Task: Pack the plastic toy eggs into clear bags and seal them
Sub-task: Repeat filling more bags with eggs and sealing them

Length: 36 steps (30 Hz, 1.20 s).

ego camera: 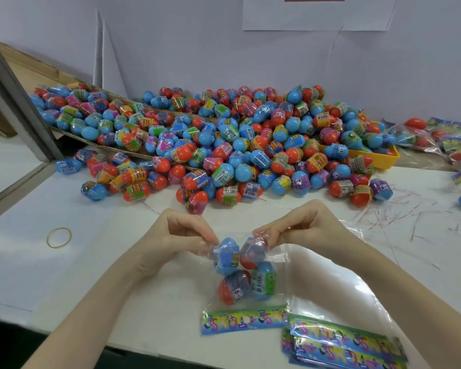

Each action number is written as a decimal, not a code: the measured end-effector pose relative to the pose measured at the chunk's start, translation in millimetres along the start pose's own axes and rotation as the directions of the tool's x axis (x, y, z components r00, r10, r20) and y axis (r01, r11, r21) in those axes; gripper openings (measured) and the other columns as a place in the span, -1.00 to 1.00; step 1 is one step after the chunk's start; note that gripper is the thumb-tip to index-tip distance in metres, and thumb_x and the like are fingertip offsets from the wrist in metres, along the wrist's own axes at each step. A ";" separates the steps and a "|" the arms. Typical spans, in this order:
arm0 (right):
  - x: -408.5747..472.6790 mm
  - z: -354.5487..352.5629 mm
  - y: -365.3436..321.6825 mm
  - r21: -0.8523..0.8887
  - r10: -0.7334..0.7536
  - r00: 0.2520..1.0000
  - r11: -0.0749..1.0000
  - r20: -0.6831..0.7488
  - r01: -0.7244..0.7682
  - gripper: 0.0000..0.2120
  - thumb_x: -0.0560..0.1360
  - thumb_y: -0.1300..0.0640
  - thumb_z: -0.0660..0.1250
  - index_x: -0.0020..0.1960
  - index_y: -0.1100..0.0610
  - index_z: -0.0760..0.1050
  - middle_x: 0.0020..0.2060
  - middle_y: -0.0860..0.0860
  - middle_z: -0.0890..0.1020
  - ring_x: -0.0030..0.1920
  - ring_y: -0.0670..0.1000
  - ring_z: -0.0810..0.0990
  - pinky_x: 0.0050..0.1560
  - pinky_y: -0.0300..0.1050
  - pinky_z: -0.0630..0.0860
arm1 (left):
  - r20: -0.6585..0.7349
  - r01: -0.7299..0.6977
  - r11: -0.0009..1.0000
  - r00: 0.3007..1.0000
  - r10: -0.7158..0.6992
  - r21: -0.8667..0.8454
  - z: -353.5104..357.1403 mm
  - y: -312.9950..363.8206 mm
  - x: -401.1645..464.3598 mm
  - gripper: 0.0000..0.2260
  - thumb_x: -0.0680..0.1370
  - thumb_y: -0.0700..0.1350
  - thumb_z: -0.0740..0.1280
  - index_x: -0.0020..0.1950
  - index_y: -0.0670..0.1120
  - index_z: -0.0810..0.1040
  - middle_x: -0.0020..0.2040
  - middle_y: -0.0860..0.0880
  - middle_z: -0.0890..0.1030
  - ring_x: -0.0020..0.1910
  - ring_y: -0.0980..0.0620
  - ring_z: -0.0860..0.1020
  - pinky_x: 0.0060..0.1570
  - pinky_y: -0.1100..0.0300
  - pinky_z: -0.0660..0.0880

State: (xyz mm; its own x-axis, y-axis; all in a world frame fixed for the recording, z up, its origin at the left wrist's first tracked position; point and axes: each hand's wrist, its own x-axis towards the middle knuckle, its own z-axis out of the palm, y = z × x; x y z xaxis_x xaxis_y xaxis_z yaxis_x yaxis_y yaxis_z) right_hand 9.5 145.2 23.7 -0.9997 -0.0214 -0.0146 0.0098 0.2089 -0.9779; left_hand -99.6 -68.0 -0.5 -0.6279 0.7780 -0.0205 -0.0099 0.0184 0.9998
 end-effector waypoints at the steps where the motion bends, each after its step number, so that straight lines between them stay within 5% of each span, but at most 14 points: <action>1: 0.7 -0.4 0.8 0.000 0.008 1.000 1.000 -0.003 -0.008 -0.76 0.32 0.62 0.25 -0.35 0.36 0.56 -0.18 0.18 0.64 -0.19 -0.13 0.67 -0.20 -0.31 0.56 | 0.005 0.003 1.000 1.000 -0.003 0.004 -0.9 -0.4 -0.8 -0.86 0.19 -0.31 0.36 -0.38 -0.12 0.68 -0.35 -0.05 0.64 -0.34 0.07 0.60 -0.32 0.31 0.52; 7: -0.7 0.4 2.2 -0.015 0.043 0.999 0.999 -0.020 -0.043 -0.70 0.34 0.61 0.26 -0.45 0.33 0.51 -0.20 0.18 0.66 -0.17 -0.11 0.67 -0.18 -0.34 0.53 | -0.076 -0.014 0.988 0.997 0.026 0.156 5.8 5.0 -1.6 -0.84 0.15 -0.09 0.61 -0.38 -0.07 0.68 -0.37 -0.02 0.64 -0.37 0.13 0.59 -0.33 0.36 0.50; 11: -3.1 -3.4 1.1 0.009 0.048 0.998 0.999 0.036 -0.049 -0.68 0.34 0.55 0.23 -0.36 0.21 0.61 -0.19 0.13 0.69 -0.08 -0.10 0.66 -0.11 -0.34 0.51 | -0.159 -0.002 0.987 0.987 0.028 0.161 11.7 5.9 -3.4 -0.81 0.02 -0.09 0.53 -0.40 -0.02 0.68 -0.35 0.02 0.65 -0.38 0.17 0.60 -0.36 0.39 0.50; 14: -6.1 -6.4 -4.3 0.023 0.050 0.997 0.998 0.063 -0.051 -0.73 0.24 0.34 0.21 -0.35 0.11 0.66 -0.15 0.09 0.70 0.00 -0.08 0.64 -0.05 -0.30 0.51 | -0.168 -0.012 0.990 0.985 0.037 0.143 12.1 4.0 -6.1 -0.80 0.02 -0.11 0.53 -0.38 -0.02 0.68 -0.32 0.02 0.66 -0.34 0.15 0.61 -0.33 0.37 0.52; 16: -6.8 -4.7 -8.4 -0.014 0.033 0.999 0.999 0.005 -0.033 -0.90 0.26 0.14 0.37 -0.37 0.09 0.66 -0.17 0.10 0.70 -0.04 -0.01 0.66 -0.05 -0.21 0.54 | -0.168 -0.026 0.991 0.985 0.048 0.134 12.8 3.8 -7.8 -0.79 0.02 -0.12 0.53 -0.37 -0.03 0.68 -0.31 0.01 0.65 -0.33 0.13 0.61 -0.31 0.35 0.53; 18: -4.8 1.6 -10.6 -0.062 0.035 0.996 0.997 -0.076 -0.039 -0.70 0.16 -0.12 0.55 -0.32 0.09 0.63 -0.21 0.08 0.70 -0.12 0.08 0.67 -0.06 -0.06 0.57 | -0.170 -0.044 0.991 0.983 0.066 0.129 13.6 3.7 -8.9 -0.79 0.02 -0.14 0.53 -0.37 -0.05 0.68 -0.31 0.00 0.65 -0.32 0.12 0.61 -0.31 0.34 0.54; 20: -0.9 12.8 -11.3 -0.077 0.103 0.991 0.991 -0.083 -0.109 -0.57 -0.01 -0.19 0.56 -0.25 -0.01 0.55 -0.18 0.02 0.69 -0.18 -0.01 0.68 -0.13 -0.13 0.60 | -0.168 -0.064 0.990 0.982 0.085 0.129 14.3 5.3 -10.1 -0.79 0.03 -0.16 0.53 -0.37 -0.07 0.68 -0.30 -0.01 0.64 -0.32 0.11 0.61 -0.30 0.34 0.54; 24: 2.7 23.1 -8.8 -0.297 0.141 0.990 0.946 0.001 -0.134 -0.57 0.12 -0.02 0.60 -0.11 -0.11 0.48 -0.31 -0.05 0.65 -0.40 -0.26 0.54 -0.37 -0.44 0.41 | -0.181 -0.091 0.986 0.977 0.115 0.138 14.8 6.5 -13.0 -0.78 0.03 -0.17 0.53 -0.35 -0.05 0.69 -0.27 -0.02 0.65 -0.31 0.11 0.62 -0.29 0.33 0.55; 26: 1.5 19.6 -6.7 -0.297 0.166 0.986 0.942 0.012 -0.155 -0.58 0.15 0.06 0.61 -0.10 -0.13 0.49 -0.26 -0.01 0.64 -0.39 -0.23 0.56 -0.37 -0.36 0.47 | -0.195 -0.088 0.984 0.974 0.117 0.154 13.6 3.9 -15.2 -0.76 0.03 -0.16 0.52 -0.33 0.00 0.69 -0.24 0.00 0.65 -0.30 0.12 0.61 -0.28 0.33 0.55; 29: -0.5 16.3 -4.4 -0.219 0.182 0.982 0.961 0.050 -0.166 -0.54 0.18 0.19 0.59 -0.02 -0.09 0.50 -0.16 0.22 0.65 -0.19 0.15 0.64 -0.17 -0.04 0.58 | -0.197 -0.047 0.983 0.977 0.082 0.177 14.8 0.2 -19.4 -0.70 0.06 -0.20 0.50 -0.28 0.09 0.69 -0.22 0.07 0.66 -0.27 0.15 0.61 -0.27 0.33 0.55; 32: -3.0 13.5 -2.7 -0.142 0.180 0.979 0.976 0.092 -0.166 -0.46 0.22 0.33 0.54 0.07 -0.08 0.49 -0.23 0.20 0.66 -0.20 0.12 0.65 -0.19 -0.12 0.58 | -0.217 -0.006 0.994 0.976 0.030 0.110 12.1 -3.0 -24.5 -0.58 0.12 -0.32 0.60 -0.15 0.07 0.68 -0.11 0.07 0.68 -0.21 0.13 0.63 -0.29 0.29 0.56; 36: -3.1 13.3 -6.7 -0.102 0.183 0.980 0.979 0.082 -0.174 -0.42 0.21 0.37 0.53 0.08 -0.10 0.47 -0.26 0.11 0.69 -0.16 0.14 0.67 -0.08 0.02 0.61 | -0.083 0.103 0.994 0.991 -0.101 0.028 14.3 0.9 -27.4 -0.32 0.07 0.06 0.56 0.18 0.07 0.51 0.07 0.12 0.64 -0.01 0.07 0.63 -0.17 0.23 0.57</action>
State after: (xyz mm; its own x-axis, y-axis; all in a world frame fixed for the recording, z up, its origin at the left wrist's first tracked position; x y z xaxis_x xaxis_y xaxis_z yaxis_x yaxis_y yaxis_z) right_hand 12.9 130.9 27.5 -0.9757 -0.0629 -0.2101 0.1812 0.3083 -0.9339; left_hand -71.3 -80.2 0.8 -0.6865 0.7170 -0.1208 -0.0528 0.1166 0.9918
